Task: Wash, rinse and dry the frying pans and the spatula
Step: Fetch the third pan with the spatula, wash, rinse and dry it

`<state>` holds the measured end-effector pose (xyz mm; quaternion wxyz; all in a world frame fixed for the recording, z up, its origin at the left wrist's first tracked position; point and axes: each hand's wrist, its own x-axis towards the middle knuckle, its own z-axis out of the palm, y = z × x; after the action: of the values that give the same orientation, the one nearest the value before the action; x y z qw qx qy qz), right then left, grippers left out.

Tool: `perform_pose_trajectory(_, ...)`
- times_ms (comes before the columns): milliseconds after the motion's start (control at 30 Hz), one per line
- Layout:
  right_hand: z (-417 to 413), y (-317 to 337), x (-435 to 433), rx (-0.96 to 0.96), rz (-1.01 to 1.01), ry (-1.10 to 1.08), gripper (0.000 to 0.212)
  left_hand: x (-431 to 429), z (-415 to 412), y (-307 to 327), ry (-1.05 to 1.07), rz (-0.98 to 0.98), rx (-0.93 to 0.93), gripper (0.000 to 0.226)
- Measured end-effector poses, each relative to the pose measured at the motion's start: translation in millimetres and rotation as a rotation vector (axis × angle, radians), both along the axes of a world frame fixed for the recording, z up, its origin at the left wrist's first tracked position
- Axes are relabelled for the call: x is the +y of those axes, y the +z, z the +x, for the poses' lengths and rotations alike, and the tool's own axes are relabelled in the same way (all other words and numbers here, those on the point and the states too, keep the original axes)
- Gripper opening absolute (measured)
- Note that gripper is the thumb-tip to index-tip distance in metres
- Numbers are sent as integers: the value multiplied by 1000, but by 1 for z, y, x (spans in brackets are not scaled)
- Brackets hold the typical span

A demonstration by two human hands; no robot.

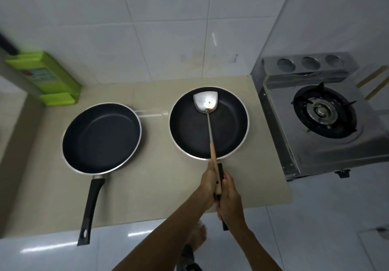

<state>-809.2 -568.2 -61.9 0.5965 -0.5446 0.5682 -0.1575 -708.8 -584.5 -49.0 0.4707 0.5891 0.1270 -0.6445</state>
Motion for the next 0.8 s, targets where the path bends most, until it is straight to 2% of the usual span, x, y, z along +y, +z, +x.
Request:
perform_pose_trajectory(200,65,61,58,-53,-42,34,36,71,59,61,65,-110,-73,64)
perform_pose_trajectory(300,117,92,111,-76,-142,94,32,125,107,96,94,-168,-140,63)
perform_pose_trajectory(500,240,134,265,-198,-205,209,31,284,226,142,238,-233,-283,63)
perform_pose_trajectory(600,301,146,347,-245,-161,321,27,377,284,161,360,-221,-348,65)
perform_pose_trajectory(800,393,167,482,-316,-99,609,40,532,374,185,576,-154,-407,59)
